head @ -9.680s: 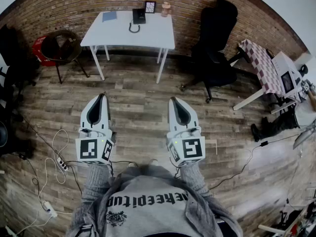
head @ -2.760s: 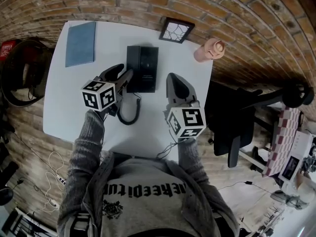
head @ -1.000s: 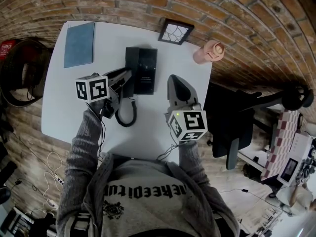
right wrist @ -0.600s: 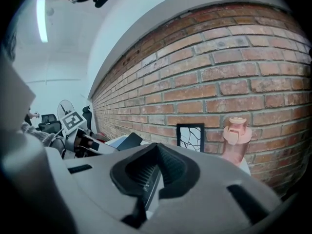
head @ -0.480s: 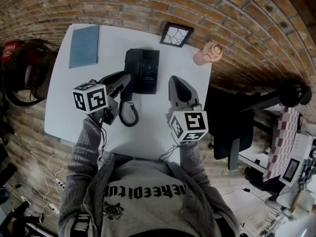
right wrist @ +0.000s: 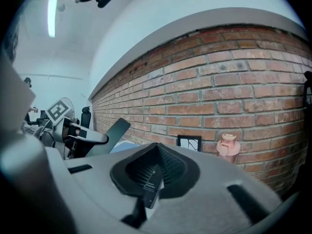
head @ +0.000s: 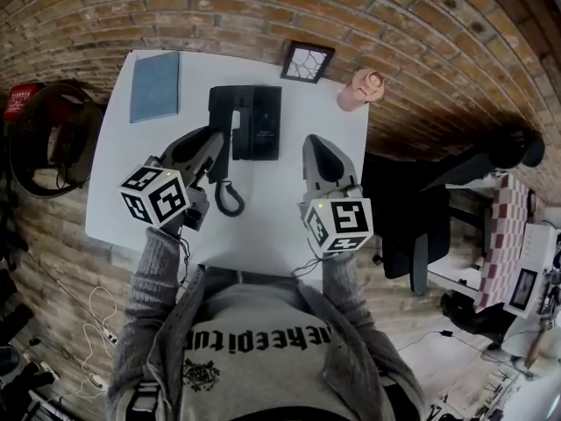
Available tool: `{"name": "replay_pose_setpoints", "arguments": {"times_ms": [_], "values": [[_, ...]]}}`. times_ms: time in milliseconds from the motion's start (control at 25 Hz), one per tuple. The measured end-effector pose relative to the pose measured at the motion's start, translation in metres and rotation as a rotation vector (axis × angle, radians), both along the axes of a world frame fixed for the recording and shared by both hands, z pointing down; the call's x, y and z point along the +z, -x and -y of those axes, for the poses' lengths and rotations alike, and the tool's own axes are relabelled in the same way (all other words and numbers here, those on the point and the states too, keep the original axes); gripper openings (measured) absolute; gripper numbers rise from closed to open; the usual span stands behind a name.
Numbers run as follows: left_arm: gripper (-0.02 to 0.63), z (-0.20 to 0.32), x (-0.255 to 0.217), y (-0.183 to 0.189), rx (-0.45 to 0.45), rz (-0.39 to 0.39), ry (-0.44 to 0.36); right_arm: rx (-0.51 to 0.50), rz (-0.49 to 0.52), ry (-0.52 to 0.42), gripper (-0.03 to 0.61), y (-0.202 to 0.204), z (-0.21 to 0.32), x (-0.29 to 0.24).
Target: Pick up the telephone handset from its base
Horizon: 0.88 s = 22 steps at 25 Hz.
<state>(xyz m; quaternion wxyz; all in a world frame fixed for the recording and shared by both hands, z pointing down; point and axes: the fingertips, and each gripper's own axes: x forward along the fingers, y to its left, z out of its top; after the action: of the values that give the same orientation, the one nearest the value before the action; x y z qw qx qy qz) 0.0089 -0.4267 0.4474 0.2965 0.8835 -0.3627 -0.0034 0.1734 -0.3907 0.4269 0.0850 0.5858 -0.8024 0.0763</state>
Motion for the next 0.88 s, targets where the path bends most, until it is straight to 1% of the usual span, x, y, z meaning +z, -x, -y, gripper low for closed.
{"name": "replay_pose_setpoints", "arguments": {"times_ms": [120, 320, 560, 720, 880], "values": [[0.071, -0.009, -0.015, 0.011, -0.042, 0.024, -0.045, 0.008, -0.016, -0.024, 0.003, 0.003, -0.013, -0.011], [0.071, -0.029, -0.041, 0.023, -0.063, 0.055, -0.129, 0.023, -0.035, -0.064, 0.003, 0.008, -0.036, -0.029], [0.071, -0.058, -0.069, 0.038, -0.093, 0.033, -0.195, 0.028, -0.045, -0.104, 0.003, 0.017, -0.068, -0.051], [0.071, -0.078, -0.084, 0.051, -0.116, 0.046, -0.244, 0.040, -0.044, -0.130, 0.003, 0.021, -0.088, -0.064], [0.071, -0.099, -0.099, 0.064, -0.132, 0.042, -0.287, 0.047, -0.051, -0.158, 0.003, 0.027, -0.106, -0.075]]}}
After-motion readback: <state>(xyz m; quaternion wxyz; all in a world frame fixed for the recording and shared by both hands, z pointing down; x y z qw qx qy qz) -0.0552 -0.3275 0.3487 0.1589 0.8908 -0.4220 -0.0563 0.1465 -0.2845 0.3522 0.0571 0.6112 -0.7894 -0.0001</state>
